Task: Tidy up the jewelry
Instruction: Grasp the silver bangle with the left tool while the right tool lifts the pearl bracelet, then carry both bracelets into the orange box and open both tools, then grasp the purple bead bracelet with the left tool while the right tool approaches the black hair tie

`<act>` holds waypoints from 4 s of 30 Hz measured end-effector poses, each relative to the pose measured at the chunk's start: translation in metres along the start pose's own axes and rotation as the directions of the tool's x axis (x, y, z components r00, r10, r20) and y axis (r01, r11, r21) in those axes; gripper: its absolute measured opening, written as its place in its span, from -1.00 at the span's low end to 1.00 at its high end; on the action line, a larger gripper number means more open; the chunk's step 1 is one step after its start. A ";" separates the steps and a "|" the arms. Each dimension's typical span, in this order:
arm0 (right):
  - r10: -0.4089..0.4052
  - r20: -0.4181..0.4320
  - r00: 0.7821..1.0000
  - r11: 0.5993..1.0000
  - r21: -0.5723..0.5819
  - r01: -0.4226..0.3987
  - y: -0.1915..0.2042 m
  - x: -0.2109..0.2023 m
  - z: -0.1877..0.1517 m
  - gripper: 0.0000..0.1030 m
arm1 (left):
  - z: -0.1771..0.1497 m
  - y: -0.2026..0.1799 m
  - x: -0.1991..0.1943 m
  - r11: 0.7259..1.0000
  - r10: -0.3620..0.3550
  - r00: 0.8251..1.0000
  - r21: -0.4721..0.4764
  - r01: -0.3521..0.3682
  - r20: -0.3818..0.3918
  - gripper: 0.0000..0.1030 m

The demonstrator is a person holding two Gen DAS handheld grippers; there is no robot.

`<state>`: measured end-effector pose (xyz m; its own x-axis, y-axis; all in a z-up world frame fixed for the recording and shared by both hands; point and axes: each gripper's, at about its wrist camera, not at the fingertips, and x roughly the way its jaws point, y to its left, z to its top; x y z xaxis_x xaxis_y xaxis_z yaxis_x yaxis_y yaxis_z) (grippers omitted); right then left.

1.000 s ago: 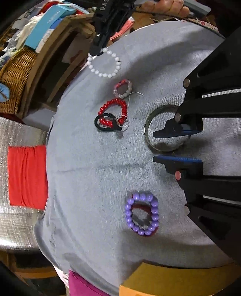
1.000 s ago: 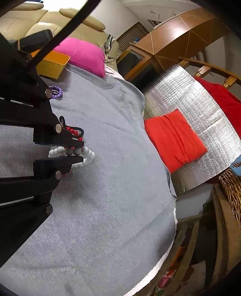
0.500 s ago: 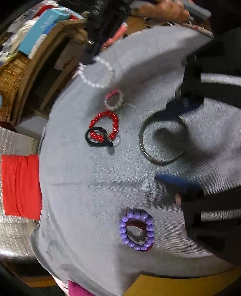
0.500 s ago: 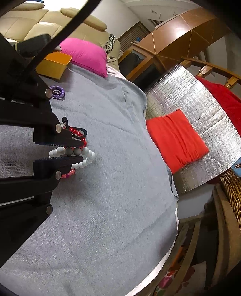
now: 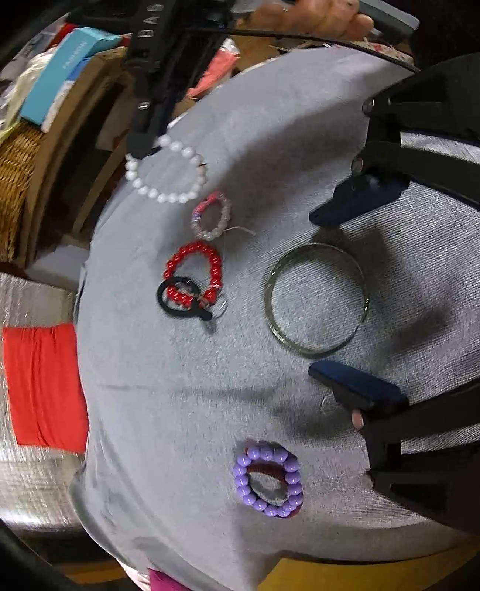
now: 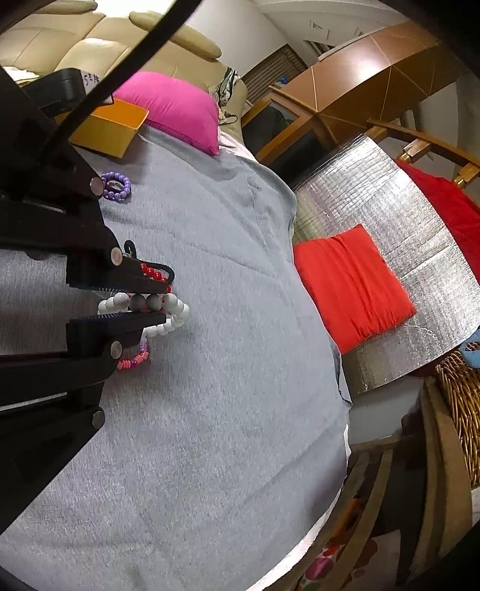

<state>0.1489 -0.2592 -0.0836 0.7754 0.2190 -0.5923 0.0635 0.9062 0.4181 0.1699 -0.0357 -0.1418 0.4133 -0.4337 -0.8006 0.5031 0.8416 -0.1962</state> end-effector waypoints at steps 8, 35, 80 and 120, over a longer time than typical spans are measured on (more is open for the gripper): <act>0.017 0.028 0.999 1.000 -0.015 -0.016 0.009 -0.005 0.000 -0.80 | 0.004 0.024 -0.023 0.998 0.018 0.997 -0.066 -0.012 0.078 0.20; 0.316 -0.106 0.943 0.924 -0.191 -0.331 0.201 0.045 -0.063 -0.79 | -0.080 0.201 -0.213 0.659 0.618 0.754 -0.670 -0.342 0.223 0.20; 0.013 -0.053 0.999 0.999 0.051 -0.010 0.064 0.022 -0.017 -0.53 | -0.025 0.158 -0.159 0.526 0.824 0.546 -0.566 -0.635 0.152 0.23; 0.057 -0.200 0.978 0.977 0.214 -0.013 -0.013 0.045 -0.019 -0.52 | 0.006 0.103 -0.021 0.894 0.334 0.942 -0.329 -0.303 0.039 0.28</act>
<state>0.1708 -0.2542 -0.1291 0.6368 0.3379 -0.6931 0.1860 0.8050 0.5633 0.2170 0.0581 -0.1418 0.5870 -0.1403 -0.7974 0.0746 0.9901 -0.1193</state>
